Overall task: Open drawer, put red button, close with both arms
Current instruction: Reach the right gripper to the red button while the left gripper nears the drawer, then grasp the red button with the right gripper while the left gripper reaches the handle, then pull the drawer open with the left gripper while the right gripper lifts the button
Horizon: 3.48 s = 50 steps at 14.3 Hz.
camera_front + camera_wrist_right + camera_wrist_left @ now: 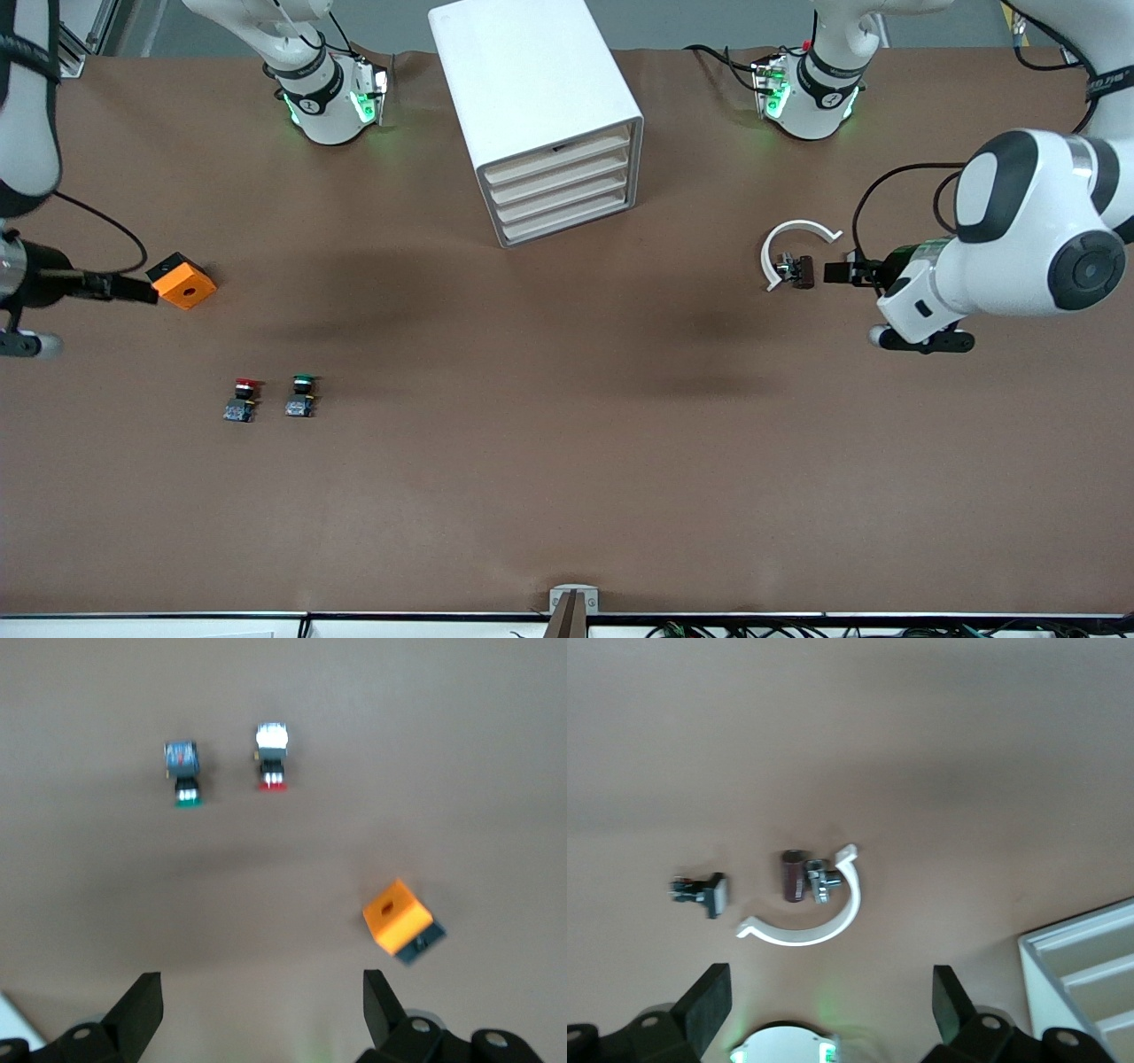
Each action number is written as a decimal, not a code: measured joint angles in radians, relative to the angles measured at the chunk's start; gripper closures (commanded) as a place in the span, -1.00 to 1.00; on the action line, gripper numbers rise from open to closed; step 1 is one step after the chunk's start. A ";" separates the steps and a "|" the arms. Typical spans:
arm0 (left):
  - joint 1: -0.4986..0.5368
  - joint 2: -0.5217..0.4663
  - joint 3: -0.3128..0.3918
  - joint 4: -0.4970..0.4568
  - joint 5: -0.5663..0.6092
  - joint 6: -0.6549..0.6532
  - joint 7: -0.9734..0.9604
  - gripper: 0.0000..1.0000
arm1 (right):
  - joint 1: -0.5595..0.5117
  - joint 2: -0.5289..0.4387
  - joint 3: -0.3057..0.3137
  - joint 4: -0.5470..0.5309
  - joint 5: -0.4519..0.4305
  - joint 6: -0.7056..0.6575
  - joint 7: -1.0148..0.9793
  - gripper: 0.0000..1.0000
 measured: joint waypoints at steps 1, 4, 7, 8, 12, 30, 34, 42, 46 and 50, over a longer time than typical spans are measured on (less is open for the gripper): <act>-0.001 0.018 -0.002 0.003 -0.023 0.005 -0.001 -1.00 | 0.000 0.028 0.000 -0.016 0.006 0.069 0.000 -1.00; -0.031 0.073 -0.015 0.009 -0.048 0.034 -0.073 -1.00 | 0.000 0.090 0.000 -0.085 0.012 0.261 0.000 -1.00; -0.107 0.140 -0.018 0.041 -0.049 0.056 -0.241 -1.00 | 0.000 0.146 0.000 -0.112 0.012 0.385 0.001 -1.00; -0.131 0.163 -0.019 0.057 -0.049 0.056 -0.305 -1.00 | 0.000 0.165 0.000 -0.113 0.012 0.416 0.001 -1.00; -0.202 0.243 -0.023 0.116 -0.111 0.055 -0.575 -1.00 | -0.001 0.236 0.000 -0.133 0.013 0.557 0.001 -1.00; -0.283 0.467 -0.095 0.189 -0.527 -0.154 -1.615 -1.00 | -0.001 0.409 0.004 -0.190 0.014 0.812 0.081 -1.00; -0.288 0.512 -0.161 0.189 -0.543 -0.199 -1.707 -1.00 | -0.001 0.416 0.007 -0.191 0.014 0.812 0.081 -1.00; -0.343 0.557 -0.173 0.176 -0.566 -0.274 -1.873 -0.64 | -0.001 0.420 0.009 -0.193 0.014 0.812 0.081 -0.72; -0.346 0.575 -0.174 0.169 -0.598 -0.280 -1.920 -0.13 | -0.001 0.421 0.009 -0.194 0.014 0.812 0.081 1.00; -0.370 0.575 -0.174 0.157 -0.601 -0.284 -1.927 -0.01 | -0.001 0.422 0.008 -0.194 0.027 0.812 0.081 1.00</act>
